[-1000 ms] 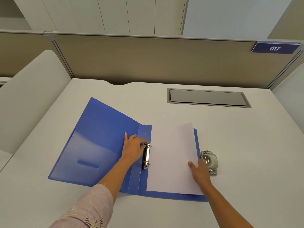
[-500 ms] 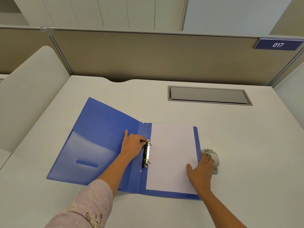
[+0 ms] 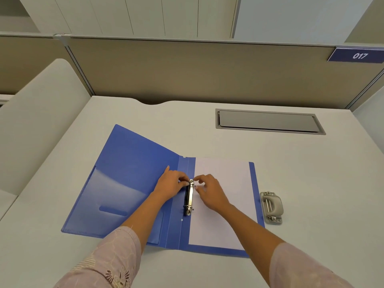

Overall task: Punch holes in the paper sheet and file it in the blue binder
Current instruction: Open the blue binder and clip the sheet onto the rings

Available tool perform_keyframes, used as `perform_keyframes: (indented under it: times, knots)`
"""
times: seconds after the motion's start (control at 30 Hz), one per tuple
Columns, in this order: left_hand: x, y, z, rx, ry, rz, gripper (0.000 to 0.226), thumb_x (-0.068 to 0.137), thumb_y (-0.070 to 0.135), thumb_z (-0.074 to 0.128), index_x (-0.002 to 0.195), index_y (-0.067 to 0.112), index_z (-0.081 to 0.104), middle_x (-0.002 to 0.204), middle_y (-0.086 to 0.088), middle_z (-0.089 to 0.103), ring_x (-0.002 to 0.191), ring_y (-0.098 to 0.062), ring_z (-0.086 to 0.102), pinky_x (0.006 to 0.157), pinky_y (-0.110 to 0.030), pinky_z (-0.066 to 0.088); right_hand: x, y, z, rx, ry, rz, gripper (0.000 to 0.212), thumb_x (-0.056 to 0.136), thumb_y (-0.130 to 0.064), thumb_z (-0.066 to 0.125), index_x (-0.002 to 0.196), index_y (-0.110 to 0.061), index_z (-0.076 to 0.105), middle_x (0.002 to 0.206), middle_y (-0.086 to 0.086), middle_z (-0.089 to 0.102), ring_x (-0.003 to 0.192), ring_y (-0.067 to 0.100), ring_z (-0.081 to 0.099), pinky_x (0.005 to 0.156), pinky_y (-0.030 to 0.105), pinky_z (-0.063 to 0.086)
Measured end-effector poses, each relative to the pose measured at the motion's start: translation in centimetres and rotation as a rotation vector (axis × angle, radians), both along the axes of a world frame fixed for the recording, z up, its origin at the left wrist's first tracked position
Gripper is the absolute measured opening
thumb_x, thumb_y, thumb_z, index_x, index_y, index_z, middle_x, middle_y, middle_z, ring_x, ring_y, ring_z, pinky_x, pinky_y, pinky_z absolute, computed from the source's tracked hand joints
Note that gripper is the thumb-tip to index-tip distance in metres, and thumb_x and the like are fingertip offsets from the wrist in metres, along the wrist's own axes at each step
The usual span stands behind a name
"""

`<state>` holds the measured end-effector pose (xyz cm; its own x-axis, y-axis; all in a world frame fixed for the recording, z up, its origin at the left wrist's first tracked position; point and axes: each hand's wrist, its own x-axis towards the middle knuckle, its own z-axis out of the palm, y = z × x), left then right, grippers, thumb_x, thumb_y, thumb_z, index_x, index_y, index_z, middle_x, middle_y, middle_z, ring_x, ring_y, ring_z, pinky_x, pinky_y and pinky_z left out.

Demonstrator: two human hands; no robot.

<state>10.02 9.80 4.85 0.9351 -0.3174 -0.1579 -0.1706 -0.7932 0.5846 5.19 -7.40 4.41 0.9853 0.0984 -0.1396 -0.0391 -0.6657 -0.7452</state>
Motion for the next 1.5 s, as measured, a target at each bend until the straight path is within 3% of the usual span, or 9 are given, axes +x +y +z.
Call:
perform_keyframes:
  times: [0.27,0.4,0.5,0.8,0.93,1.1,1.2,1.33,1.5]
  knots:
    - [0.5,0.4,0.1,-0.091,0.024,-0.059,0.012,0.089,0.021,0.065,0.094,0.015,0.073,0.092,-0.003,0.069,0.088,-0.02,0.061,0.111,-0.029,0.012,2.2,0.8,-2.1,0.058,0.127,-0.036,0.022,0.093,-0.032,0.052,0.101,-0.021,0.069,0.1,0.004,0.063,0.096,0.021,0.056,0.086,0.038,0.046]
    - [0.8,0.7,-0.9,-0.064,0.002,-0.063,0.01,0.089,0.029,0.065,0.095,0.025,0.073,0.088,0.0,0.061,0.087,-0.019,0.05,0.09,-0.025,0.031,2.6,0.7,-1.8,0.145,0.219,-0.075,0.025,0.096,-0.041,0.046,0.082,-0.03,0.065,0.084,0.001,0.063,0.083,0.017,0.054,0.073,0.032,0.041]
    - [1.2,0.9,-1.5,-0.026,0.016,-0.084,0.01,0.09,0.032,0.062,0.096,0.03,0.07,0.084,0.006,0.053,0.086,-0.016,0.044,0.079,-0.024,0.03,2.8,0.8,-2.0,0.154,0.248,-0.097,0.03,0.096,-0.04,0.045,0.071,-0.036,0.062,0.076,-0.002,0.058,0.079,0.016,0.051,0.068,0.03,0.037]
    - [1.7,1.2,-1.9,0.061,0.122,-0.145,0.015,0.094,0.044,0.049,0.095,0.039,0.063,0.088,0.007,0.047,0.092,-0.016,0.042,0.094,-0.028,0.027,2.6,1.2,-2.4,0.141,0.269,-0.146,0.03,0.098,-0.037,0.043,0.09,-0.026,0.069,0.1,-0.003,0.051,0.107,0.02,0.042,0.091,0.04,0.039]
    - [1.8,0.7,-1.4,-0.011,0.334,0.03,0.048,0.095,0.057,0.021,0.073,0.044,0.061,0.094,0.008,0.049,0.109,-0.017,0.036,0.112,-0.037,0.014,2.9,1.1,-2.3,0.174,0.271,-0.151,0.033,0.095,-0.037,0.047,0.078,-0.023,0.071,0.079,-0.004,0.061,0.093,0.019,0.051,0.075,0.034,0.038]
    - [1.6,0.1,-0.7,-0.144,0.423,0.142,0.054,0.098,0.052,0.024,0.072,0.029,0.065,0.111,0.004,0.052,0.12,-0.014,0.027,0.112,-0.033,0.002,3.0,1.0,-2.3,0.242,0.295,-0.12,0.033,0.095,-0.033,0.048,0.075,-0.022,0.072,0.077,-0.005,0.069,0.091,0.019,0.057,0.077,0.028,0.037]
    - [1.5,-0.4,0.0,-0.134,0.416,0.175,0.049,0.099,0.051,0.027,0.075,0.024,0.061,0.096,0.005,0.046,0.113,-0.012,0.027,0.111,-0.031,0.007,2.9,1.0,-1.5,0.306,0.314,-0.099,0.034,0.098,-0.023,0.047,0.078,-0.015,0.072,0.078,-0.013,0.063,0.091,0.012,0.055,0.083,0.023,0.036]
    - [1.5,-0.7,0.5,-0.106,0.391,0.155,0.047,0.1,0.05,0.028,0.075,0.02,0.054,0.083,0.009,0.037,0.105,-0.012,0.024,0.111,-0.032,0.011,2.8,0.8,-0.9,0.32,0.329,-0.076,0.036,0.099,-0.023,0.045,0.072,-0.028,0.068,0.077,-0.008,0.053,0.088,0.012,0.047,0.088,0.027,0.034]
    - [1.8,-0.1,-1.3,-0.101,0.333,0.125,0.06,0.096,0.059,0.027,0.059,0.02,0.053,0.099,-0.001,0.056,0.114,-0.015,0.037,0.107,-0.031,0.01,2.8,0.4,-1.1,0.343,0.334,-0.07,0.029,0.099,-0.022,0.044,0.077,-0.014,0.062,0.083,-0.009,0.049,0.097,0.018,0.049,0.092,0.032,0.036]
